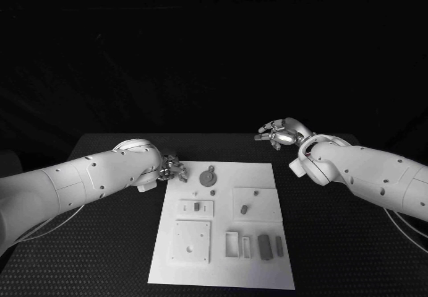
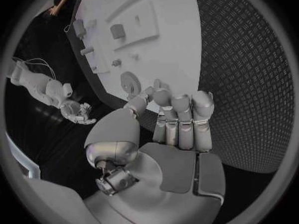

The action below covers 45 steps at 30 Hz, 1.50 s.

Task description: Assemble the parts on the task board

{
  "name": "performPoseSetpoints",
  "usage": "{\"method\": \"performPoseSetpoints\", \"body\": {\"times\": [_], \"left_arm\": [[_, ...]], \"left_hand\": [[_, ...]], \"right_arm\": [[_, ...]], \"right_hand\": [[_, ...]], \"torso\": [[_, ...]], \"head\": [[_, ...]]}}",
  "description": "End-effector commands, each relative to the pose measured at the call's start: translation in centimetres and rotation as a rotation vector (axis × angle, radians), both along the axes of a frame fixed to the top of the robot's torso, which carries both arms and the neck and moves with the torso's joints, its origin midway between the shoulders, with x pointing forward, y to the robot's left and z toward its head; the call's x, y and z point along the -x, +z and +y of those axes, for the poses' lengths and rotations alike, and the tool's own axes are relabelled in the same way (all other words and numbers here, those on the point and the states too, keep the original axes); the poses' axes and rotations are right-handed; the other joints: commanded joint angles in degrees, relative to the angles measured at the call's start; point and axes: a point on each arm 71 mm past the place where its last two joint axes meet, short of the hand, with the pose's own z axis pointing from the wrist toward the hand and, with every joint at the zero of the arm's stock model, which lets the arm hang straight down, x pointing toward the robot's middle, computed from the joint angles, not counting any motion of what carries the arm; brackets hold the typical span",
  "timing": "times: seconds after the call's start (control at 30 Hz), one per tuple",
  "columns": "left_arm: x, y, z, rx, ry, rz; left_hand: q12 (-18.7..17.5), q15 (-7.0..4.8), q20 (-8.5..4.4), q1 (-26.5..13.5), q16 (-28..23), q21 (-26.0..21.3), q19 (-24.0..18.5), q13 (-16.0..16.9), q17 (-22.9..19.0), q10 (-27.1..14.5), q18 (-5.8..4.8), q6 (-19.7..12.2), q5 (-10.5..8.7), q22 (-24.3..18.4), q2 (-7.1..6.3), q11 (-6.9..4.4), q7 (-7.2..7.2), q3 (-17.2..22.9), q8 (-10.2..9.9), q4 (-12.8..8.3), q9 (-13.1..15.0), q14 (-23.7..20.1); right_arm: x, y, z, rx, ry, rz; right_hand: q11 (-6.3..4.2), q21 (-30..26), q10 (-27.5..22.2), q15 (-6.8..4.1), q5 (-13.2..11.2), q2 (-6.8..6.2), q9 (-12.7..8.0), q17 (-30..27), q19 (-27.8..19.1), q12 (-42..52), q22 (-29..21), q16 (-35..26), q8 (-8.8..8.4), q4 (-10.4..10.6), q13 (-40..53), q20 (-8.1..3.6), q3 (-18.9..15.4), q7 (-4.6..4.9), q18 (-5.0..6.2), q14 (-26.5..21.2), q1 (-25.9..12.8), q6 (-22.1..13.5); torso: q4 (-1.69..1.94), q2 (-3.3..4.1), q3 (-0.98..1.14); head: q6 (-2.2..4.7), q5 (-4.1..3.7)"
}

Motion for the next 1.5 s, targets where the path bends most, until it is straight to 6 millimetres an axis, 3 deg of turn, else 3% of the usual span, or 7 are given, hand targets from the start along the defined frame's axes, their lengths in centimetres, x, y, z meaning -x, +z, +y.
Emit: {"method": "performPoseSetpoints", "body": {"times": [0.03,0.33,0.77,0.97,1.5], "left_arm": [[0.2,-0.1,-0.1,0.035,0.016,0.014],[1.4,0.0,0.2,0.099,0.042,0.032],[4.4,1.1,0.8,0.165,0.060,0.014],[5.5,0.9,1.0,0.172,0.064,0.007],[8.3,-0.6,0.8,0.090,-0.017,0.012]], "left_hand": [[0.1,-0.10,-0.71,2.6,0.4,0.3,-0.4,-0.2,0.2,0.8,5.64,0.6,1.04,0.1,1.58,-0.18,-0.06,-0.5,1.9,-0.1,3.3,0.7],[0.1,-0.20,-0.70,3.0,0.6,0.4,-0.3,-0.3,0.2,1.2,5.61,0.7,1.45,0.1,1.66,-0.37,-0.25,-0.7,2.3,-0.1,4.0,1.0],[0.3,-0.34,-0.73,3.8,1.0,0.6,-0.1,-0.7,0.4,1.9,5.59,0.9,3.79,0.2,1.21,-0.71,-0.58,-1.1,3.1,-0.1,5.4,1.7],[0.2,-0.41,-0.77,3.8,1.2,0.7,0.1,-1.1,0.4,2.0,5.61,1.2,6.23,0.2,0.95,-0.88,-0.76,-1.2,3.4,-0.1,6.0,1.9],[0.2,-0.43,-0.79,3.7,1.3,0.8,0.2,-1.4,0.4,2.2,5.61,1.4,7.03,0.2,0.79,-0.95,-0.84,-1.3,3.5,-0.1,6.3,2.0]], "right_arm": [[0.0,0.0,0.1,-0.005,0.015,0.003],[0.0,0.0,-0.1,-0.004,0.010,0.003],[-0.1,0.0,-0.4,-0.003,0.003,0.002],[-0.1,-0.1,-0.6,-0.001,-0.002,0.002],[-0.2,-0.1,-0.6,-0.002,-0.002,0.001]], "right_hand": [[1.40,-0.3,-8.9,0.05,0.2,-0.09,-0.1,-0.1,0.0,0.4,0.8,0.4,0.27,0.0,-0.1,0.11,-0.2,1.59,1.69,-0.5,-0.6,2.0],[1.40,-0.3,-8.9,0.05,0.3,-0.08,-0.1,-0.1,0.0,0.4,0.8,0.4,0.28,0.0,-0.1,0.12,-0.2,1.60,1.69,-0.5,-0.6,2.0],[1.41,-0.3,-9.0,0.06,0.3,-0.09,-0.1,-0.1,0.0,0.4,0.8,0.4,0.29,0.0,-0.1,0.12,-0.3,1.60,1.69,-0.6,-0.7,2.0],[1.41,-0.3,-9.0,0.06,0.4,-0.09,-0.1,-0.1,0.0,0.4,0.8,0.4,0.30,0.0,-0.2,0.12,-0.3,1.60,1.69,-0.6,-0.7,2.0],[1.42,-0.3,-9.1,0.07,0.4,-0.12,-0.2,-0.2,-0.1,0.4,0.8,0.4,0.32,-0.1,-0.3,0.12,-0.2,1.61,1.69,-0.7,-0.6,1.9]], "torso": [[0.00,0.02,0.01],[0.07,-0.05,0.05],[0.12,-0.12,0.10],[0.17,-0.06,0.00],[0.06,0.00,-0.04]], "head": [[0.00,0.02],[-0.07,0.15],[-0.13,0.54],[-0.25,0.71],[-0.67,1.03]]}}
